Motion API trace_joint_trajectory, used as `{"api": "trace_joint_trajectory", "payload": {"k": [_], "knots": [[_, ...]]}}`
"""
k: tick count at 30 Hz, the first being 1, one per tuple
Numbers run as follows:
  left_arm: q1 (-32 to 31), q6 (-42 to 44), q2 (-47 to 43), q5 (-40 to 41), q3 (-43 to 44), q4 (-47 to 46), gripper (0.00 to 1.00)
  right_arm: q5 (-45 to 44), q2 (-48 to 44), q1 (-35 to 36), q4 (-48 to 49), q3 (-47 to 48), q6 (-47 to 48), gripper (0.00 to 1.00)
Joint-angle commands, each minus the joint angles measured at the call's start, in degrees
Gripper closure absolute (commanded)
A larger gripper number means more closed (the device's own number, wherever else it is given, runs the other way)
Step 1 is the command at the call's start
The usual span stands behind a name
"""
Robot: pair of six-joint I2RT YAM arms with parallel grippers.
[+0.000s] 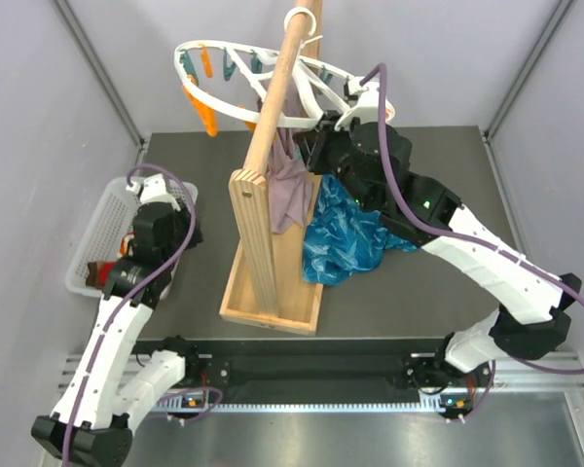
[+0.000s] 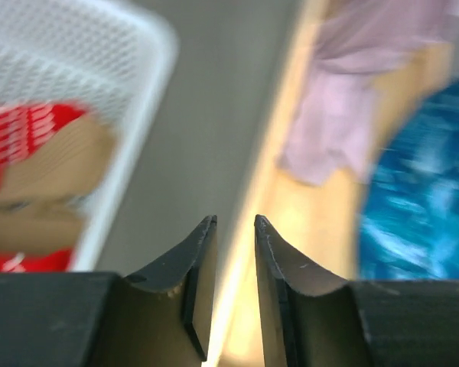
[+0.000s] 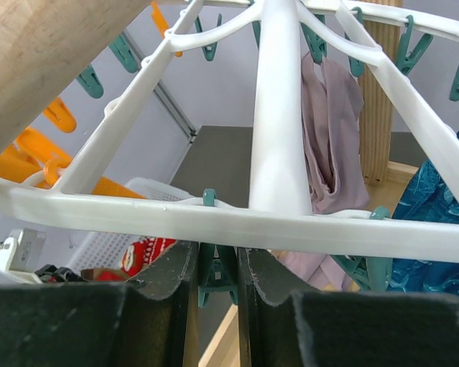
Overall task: Clip the socks to the hanger
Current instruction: Pick up the sock from the bin.
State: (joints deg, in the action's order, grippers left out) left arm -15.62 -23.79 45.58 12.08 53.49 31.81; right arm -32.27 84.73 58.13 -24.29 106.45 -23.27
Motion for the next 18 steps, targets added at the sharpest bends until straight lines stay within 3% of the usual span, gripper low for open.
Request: {"api": "trace_joint_trajectory", "payload": {"k": [1, 3, 5, 12, 15, 18], "knots": [[4.62, -2.84, 2.13, 7.44, 3.01, 9.14, 0.69, 2.56, -1.49, -2.32, 0.21, -3.44, 1.29, 1.0], [7.08, -2.84, 4.5, 6.56, 3.37, 9.76, 0.66, 4.14, -2.11, -3.28, 1.09, -5.45, 1.29, 1.0], [9.02, -2.75, 6.89, 6.64, 4.07, 9.85, 0.56, 5.64, -3.69, -4.08, 2.5, -7.58, 1.03, 1.0], [32.02, -4.94, 22.51, -7.15, 4.51, 6.6, 0.47, 10.82, -6.24, -6.98, 5.31, -11.79, 0.59, 1.0], [34.24, -8.37, 25.94, -9.17, 4.34, 2.92, 0.32, 11.7, -7.12, -7.24, 5.66, -12.67, 0.68, 1.0], [34.34, -11.44, 31.81, -9.18, 5.38, 0.35, 0.32, 12.41, -7.3, -7.24, 5.84, -13.02, 0.94, 1.0]]}}
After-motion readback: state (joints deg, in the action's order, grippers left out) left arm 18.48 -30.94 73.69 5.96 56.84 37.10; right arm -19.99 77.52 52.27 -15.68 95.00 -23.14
